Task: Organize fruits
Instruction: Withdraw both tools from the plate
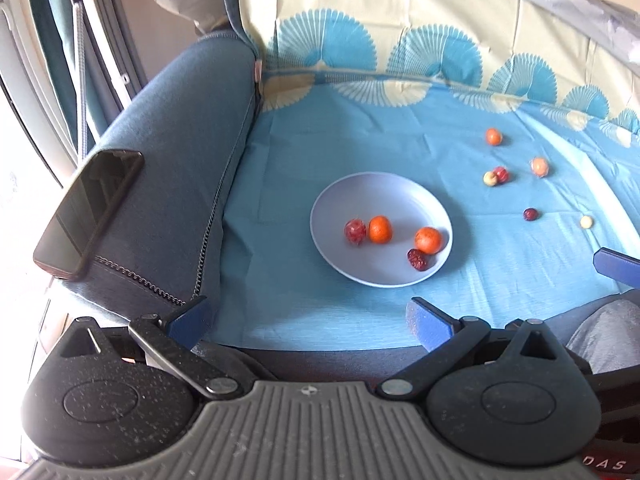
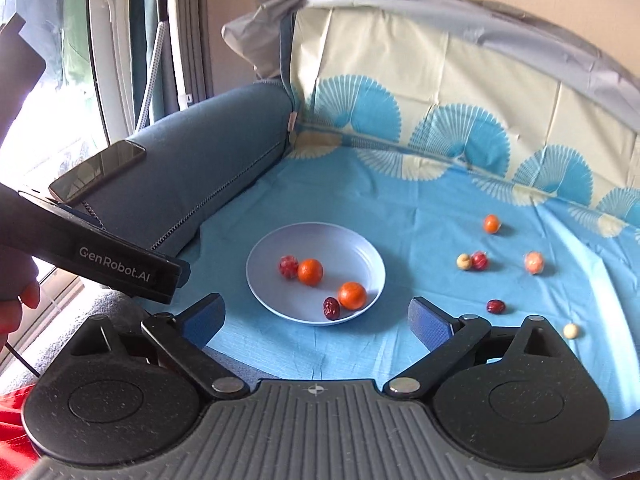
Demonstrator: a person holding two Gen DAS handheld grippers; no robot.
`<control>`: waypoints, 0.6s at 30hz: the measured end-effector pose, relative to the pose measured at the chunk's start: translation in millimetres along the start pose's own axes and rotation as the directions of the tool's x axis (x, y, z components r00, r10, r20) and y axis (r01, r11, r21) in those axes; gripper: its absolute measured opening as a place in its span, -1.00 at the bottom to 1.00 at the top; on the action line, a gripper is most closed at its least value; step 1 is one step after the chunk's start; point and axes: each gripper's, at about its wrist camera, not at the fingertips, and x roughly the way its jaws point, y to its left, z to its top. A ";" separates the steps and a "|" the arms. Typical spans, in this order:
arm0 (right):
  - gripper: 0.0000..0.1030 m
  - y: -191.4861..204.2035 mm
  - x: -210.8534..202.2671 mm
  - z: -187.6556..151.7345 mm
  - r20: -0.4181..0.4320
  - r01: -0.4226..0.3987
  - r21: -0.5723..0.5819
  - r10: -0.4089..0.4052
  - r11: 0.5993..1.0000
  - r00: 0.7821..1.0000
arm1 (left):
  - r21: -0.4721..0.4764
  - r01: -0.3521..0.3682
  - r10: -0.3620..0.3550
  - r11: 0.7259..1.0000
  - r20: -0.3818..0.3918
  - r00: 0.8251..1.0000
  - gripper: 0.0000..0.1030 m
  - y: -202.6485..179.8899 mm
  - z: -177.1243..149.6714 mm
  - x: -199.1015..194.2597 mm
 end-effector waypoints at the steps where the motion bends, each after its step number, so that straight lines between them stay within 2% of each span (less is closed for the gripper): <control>1: 0.91 0.4 -3.5 -0.4 0.007 0.003 -0.001 -0.003 1.000 1.000 | 0.001 0.000 0.000 1.000 0.005 1.000 0.99 -0.7 -0.5 -3.1; 7: 0.92 -0.5 -18.0 -1.6 0.034 0.016 0.008 -0.016 1.000 0.999 | 0.002 -0.006 0.006 1.000 0.031 1.000 0.99 -1.9 -1.1 -15.8; 18: 0.92 -0.6 -18.9 -2.9 0.037 0.019 0.010 -0.019 1.000 0.999 | 0.003 0.000 0.000 1.000 0.030 1.000 0.99 -0.1 0.8 -16.5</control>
